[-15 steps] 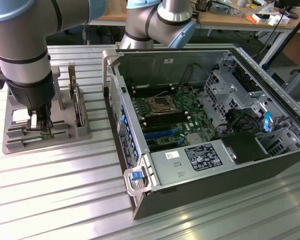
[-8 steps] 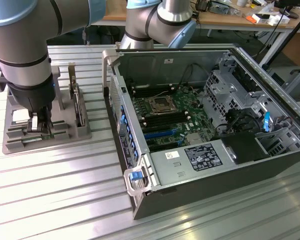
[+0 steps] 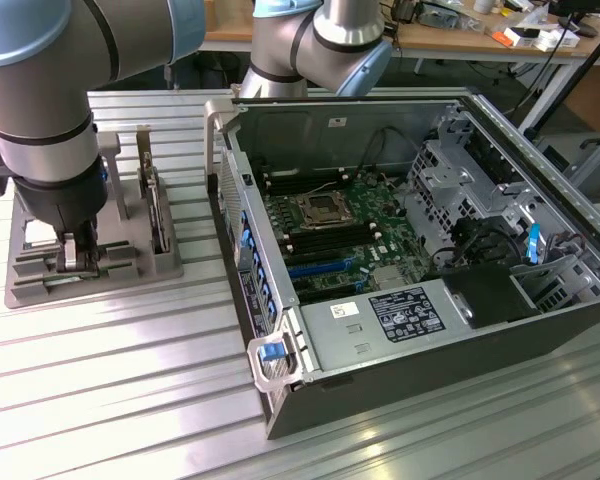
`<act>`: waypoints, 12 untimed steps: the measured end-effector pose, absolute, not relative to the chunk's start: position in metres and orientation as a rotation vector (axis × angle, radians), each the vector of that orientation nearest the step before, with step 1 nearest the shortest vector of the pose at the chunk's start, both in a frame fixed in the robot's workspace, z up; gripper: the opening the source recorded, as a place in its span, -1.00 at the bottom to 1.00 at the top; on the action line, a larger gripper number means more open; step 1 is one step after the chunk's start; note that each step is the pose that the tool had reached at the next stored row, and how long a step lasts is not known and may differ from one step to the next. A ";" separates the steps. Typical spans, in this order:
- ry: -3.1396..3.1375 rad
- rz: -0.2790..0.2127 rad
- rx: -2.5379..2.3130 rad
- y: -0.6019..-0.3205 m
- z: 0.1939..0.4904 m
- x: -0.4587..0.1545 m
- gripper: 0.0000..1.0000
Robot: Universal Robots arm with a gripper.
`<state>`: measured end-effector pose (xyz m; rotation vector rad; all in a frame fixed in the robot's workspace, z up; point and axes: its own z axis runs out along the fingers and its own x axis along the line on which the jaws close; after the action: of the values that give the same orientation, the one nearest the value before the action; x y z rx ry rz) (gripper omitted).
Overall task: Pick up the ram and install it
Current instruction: 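Pick up the ram and move it above insertion slot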
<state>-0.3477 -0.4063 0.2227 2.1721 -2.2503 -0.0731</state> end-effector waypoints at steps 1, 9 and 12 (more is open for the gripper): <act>-2.236 -0.073 2.187 -0.403 0.221 -0.348 -0.40; -2.175 -0.072 2.246 -0.398 0.210 -0.358 -0.40; -2.175 -0.072 2.246 -0.398 0.207 -0.359 -0.40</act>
<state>-0.3587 -0.3979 0.2075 2.2457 -2.1746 -0.0723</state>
